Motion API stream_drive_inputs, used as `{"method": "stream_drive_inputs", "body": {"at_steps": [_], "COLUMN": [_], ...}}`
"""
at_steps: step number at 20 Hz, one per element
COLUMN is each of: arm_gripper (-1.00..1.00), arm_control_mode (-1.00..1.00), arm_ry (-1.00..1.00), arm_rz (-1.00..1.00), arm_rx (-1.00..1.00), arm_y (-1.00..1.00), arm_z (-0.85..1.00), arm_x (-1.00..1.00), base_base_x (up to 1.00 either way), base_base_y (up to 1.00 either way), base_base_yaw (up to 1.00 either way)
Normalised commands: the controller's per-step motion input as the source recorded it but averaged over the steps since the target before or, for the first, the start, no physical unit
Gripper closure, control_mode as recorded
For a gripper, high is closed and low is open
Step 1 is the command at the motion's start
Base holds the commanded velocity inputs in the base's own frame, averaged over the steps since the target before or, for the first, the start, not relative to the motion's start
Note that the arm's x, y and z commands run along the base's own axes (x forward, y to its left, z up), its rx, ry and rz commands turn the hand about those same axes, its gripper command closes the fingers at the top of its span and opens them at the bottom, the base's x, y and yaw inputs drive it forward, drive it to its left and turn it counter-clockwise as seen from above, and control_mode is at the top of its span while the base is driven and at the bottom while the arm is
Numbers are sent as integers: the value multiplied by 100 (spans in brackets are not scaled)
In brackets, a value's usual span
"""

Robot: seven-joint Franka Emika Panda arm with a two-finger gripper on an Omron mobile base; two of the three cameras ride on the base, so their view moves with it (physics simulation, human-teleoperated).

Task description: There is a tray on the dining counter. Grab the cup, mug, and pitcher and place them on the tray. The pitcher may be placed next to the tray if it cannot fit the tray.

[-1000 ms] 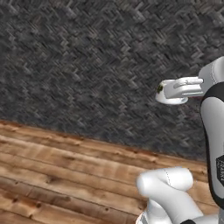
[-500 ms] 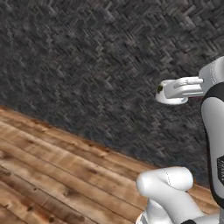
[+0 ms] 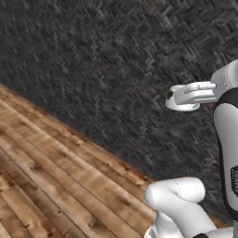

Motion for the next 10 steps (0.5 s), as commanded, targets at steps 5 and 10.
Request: {"method": "stream_drive_inputs", "body": {"at_steps": [5, 10], "arm_gripper": [100, 100], "arm_control_mode": [100, 100], "arm_ry": [0, 0], "arm_rz": [0, 0], "arm_rx": [0, 0], "arm_y": [0, 0], "arm_z": [0, 0], "arm_x": [0, 0], "base_base_x": [100, 100], "base_base_y": [0, 4], "base_base_yaw": [40, 45]}}
